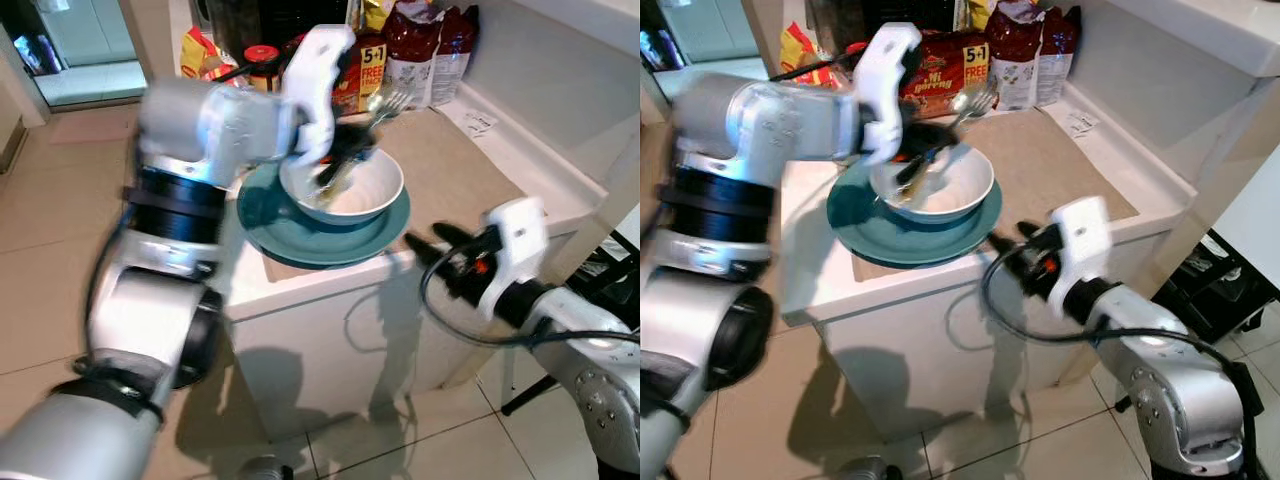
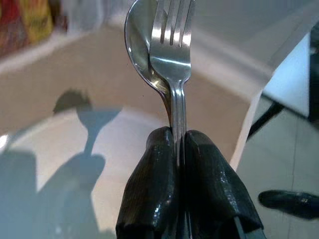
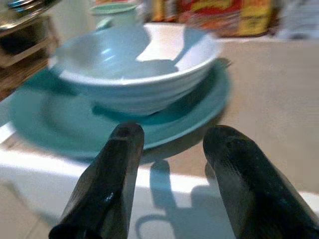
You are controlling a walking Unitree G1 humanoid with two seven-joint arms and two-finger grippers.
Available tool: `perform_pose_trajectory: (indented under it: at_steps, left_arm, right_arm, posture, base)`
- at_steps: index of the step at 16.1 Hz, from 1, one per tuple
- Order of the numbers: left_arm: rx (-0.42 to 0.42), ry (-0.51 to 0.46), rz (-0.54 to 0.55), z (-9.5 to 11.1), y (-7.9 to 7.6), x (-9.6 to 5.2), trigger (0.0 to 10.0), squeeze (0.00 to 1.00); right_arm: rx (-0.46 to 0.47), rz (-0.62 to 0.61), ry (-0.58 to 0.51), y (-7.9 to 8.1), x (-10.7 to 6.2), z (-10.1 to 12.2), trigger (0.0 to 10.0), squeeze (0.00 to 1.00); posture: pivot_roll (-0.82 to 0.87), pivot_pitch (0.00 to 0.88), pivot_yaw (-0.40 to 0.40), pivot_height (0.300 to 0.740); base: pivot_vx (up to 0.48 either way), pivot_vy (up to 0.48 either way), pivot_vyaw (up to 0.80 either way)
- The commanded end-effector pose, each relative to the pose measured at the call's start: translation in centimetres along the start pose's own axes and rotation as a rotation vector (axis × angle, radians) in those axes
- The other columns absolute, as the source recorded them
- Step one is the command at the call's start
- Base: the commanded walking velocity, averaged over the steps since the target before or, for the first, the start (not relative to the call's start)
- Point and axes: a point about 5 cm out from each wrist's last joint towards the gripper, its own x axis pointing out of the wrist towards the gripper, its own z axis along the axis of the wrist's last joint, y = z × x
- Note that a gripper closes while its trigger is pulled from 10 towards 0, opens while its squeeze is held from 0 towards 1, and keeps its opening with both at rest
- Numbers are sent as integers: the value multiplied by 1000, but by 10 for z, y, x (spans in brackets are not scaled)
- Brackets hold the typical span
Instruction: Setting the table
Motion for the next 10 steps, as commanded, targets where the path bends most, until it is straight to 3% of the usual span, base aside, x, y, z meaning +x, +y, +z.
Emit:
perform_pose_trajectory:
  at_steps: [1, 3, 5, 8, 10]
  left_arm:
    - [29, -125, 96, 8, 8, -4, 10000, 0]
    - [8, -274, 157, 16, 16, -14, 10000, 0]
    - [124, -403, 240, 15, 21, -31, 10000, 0]
    - [186, -450, 286, -9, 12, -43, 10000, 0]
    - [178, -444, 335, -21, 10, -39, 10000, 0]
  right_arm:
    - [-17, -91, -108, -7, 1, 15, 10000, 0]
    - [-16, -133, -225, -5, 0, 29, 10000, 0]
    - [5, -218, -311, -6, -1, 38, 10000, 0]
    - [-54, -275, -335, -3, -4, 38, 10000, 0]
    - [-52, -294, -351, -3, -5, 39, 10000, 0]
  posture:
    - [39, 0, 37, 740]
    - [38, 0, 38, 740]
    - [38, 0, 37, 740]
    - [32, 0, 31, 740]
    - [30, 2, 33, 740]
  base:
    - [0, 0, 0]
    - [0, 0, 0]
    - [0, 0, 0]
    - [0, 0, 0]
    - [0, -454, 241]
